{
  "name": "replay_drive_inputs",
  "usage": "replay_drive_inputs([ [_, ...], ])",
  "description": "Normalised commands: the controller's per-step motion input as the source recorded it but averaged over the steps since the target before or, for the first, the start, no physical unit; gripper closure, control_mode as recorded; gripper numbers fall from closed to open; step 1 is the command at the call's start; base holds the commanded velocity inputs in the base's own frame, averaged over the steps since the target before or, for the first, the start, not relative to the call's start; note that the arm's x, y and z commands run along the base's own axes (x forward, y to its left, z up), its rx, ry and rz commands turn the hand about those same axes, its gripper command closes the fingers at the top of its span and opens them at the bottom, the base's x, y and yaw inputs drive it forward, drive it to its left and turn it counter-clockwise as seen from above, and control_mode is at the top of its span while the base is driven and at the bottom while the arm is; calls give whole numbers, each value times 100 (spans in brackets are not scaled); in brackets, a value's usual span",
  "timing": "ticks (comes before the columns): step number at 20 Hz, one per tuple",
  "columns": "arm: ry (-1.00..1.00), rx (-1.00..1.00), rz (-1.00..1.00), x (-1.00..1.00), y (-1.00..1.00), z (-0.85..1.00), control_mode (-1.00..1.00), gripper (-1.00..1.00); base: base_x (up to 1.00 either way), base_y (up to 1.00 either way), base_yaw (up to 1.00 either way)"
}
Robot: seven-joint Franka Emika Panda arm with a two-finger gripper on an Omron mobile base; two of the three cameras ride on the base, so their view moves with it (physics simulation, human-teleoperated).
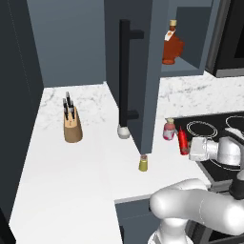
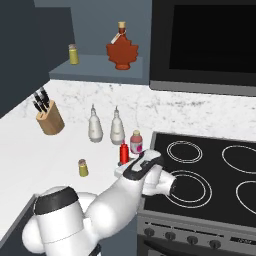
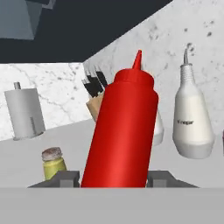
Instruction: Put the shaker and condiment bottle from the counter next to their counterparts in the cabinet.
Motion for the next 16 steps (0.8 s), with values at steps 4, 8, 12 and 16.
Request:
replay_drive_inputs([
  [4, -29, 0, -29, -14, 22, 100, -100, 100, 0, 0, 0],
  [8, -20, 0, -20, -17, 13, 100, -100, 100, 0, 0, 0],
  [12, -10, 0, -16, -1, 30, 98, -100, 100, 0, 0, 0],
  [16, -7, 0, -14, 0, 26, 91, -100, 100, 0, 0, 0],
])
